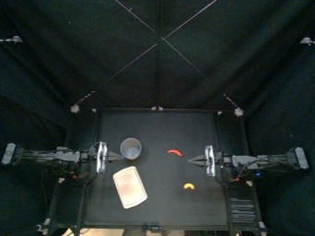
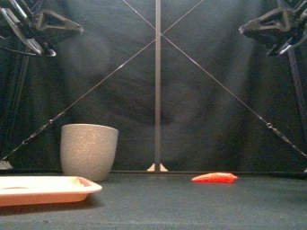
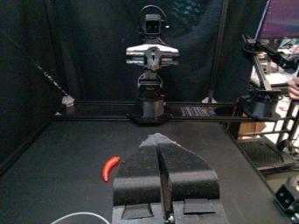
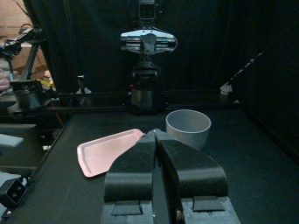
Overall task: Pick the tangerine then place it on the pink plate
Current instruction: Pick the tangerine
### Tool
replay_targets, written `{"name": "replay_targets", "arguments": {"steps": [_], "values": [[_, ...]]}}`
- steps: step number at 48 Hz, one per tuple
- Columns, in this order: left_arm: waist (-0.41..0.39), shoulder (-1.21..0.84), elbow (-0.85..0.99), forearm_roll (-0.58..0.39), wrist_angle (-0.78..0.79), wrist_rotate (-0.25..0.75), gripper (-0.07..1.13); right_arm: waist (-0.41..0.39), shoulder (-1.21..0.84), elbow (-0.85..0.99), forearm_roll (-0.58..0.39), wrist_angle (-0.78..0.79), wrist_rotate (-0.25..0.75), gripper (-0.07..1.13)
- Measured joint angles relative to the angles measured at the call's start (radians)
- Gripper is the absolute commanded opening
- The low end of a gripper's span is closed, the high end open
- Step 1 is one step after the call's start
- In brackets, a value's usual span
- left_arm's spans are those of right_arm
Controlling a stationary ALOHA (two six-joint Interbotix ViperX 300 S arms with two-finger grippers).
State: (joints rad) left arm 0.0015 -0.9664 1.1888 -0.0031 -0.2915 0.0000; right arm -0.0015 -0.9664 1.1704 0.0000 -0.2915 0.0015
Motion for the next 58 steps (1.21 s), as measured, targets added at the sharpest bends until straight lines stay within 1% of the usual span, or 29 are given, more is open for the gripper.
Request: {"name": "replay_targets", "arguments": {"steps": [4, 8, 12, 15, 17, 20, 23, 25, 26, 27, 29, 31, 34, 41, 45, 52, 58], "values": [[0.005, 0.002, -0.011, 0.002, 0.063, 0.0, 0.07, 0.002, 0.003, 0.0, 0.012, 0.031, 0.018, 0.08], [0.008, 0.005, -0.028, 0.002, 0.118, 0.002, 0.07, 0.002, 0.018, -0.012, 0.032, 0.135, 0.025, 0.09], [0.015, 0.005, -0.041, 0.002, 0.153, 0.003, 0.07, 0.002, 0.046, -0.046, 0.041, 0.27, 0.029, 0.13], [0.021, 0.005, -0.048, 0.003, 0.161, 0.003, 0.07, -0.005, 0.074, -0.075, 0.044, 0.357, 0.029, 0.2], [0.028, 0.005, -0.049, 0.002, 0.164, 0.003, 0.07, -0.006, 0.091, -0.094, 0.048, 0.399, 0.029, 0.27], [0.035, 0.006, -0.049, 0.003, 0.164, 0.005, 0.07, -0.008, 0.118, -0.118, 0.06, 0.428, 0.029, 0.41], [0.044, 0.005, -0.049, 0.003, 0.164, 0.003, 0.07, -0.006, 0.141, -0.135, 0.086, 0.436, 0.031, 0.59], [0.051, 0.005, -0.049, 0.003, 0.164, 0.005, 0.07, -0.006, 0.155, -0.146, 0.112, 0.437, 0.029, 0.72], [0.054, 0.006, -0.049, 0.002, 0.164, 0.003, 0.07, -0.005, 0.161, -0.149, 0.13, 0.44, 0.031, 0.8], [0.057, 0.005, -0.051, 0.002, 0.166, 0.003, 0.07, -0.005, 0.166, -0.152, 0.144, 0.44, 0.031, 0.85], [0.063, 0.006, -0.049, 0.002, 0.164, 0.003, 0.07, -0.005, 0.179, -0.156, 0.172, 0.44, 0.031, 0.94], [0.069, 0.006, -0.051, 0.002, 0.166, 0.003, 0.07, -0.003, 0.193, -0.156, 0.196, 0.442, 0.029, 1.0], [0.077, 0.005, -0.049, 0.002, 0.166, 0.003, 0.07, -0.002, 0.216, -0.149, 0.213, 0.445, 0.029, 1.02], [0.087, 0.006, -0.051, 0.002, 0.166, 0.003, 0.07, 0.014, 0.27, -0.101, 0.225, 0.497, 0.029, 1.0], [0.094, 0.006, -0.049, 0.003, 0.166, 0.003, 0.07, 0.038, 0.308, -0.094, 0.227, 0.535, 0.031, 1.0], [0.098, 0.005, -0.049, 0.002, 0.164, 0.003, 0.07, 0.109, 0.383, -0.106, 0.239, 0.62, 0.031, 1.0], [0.1, 0.006, -0.051, 0.002, 0.166, 0.003, 0.07, 0.135, 0.46, -0.146, 0.27, 0.746, 0.043, 1.0]]}}
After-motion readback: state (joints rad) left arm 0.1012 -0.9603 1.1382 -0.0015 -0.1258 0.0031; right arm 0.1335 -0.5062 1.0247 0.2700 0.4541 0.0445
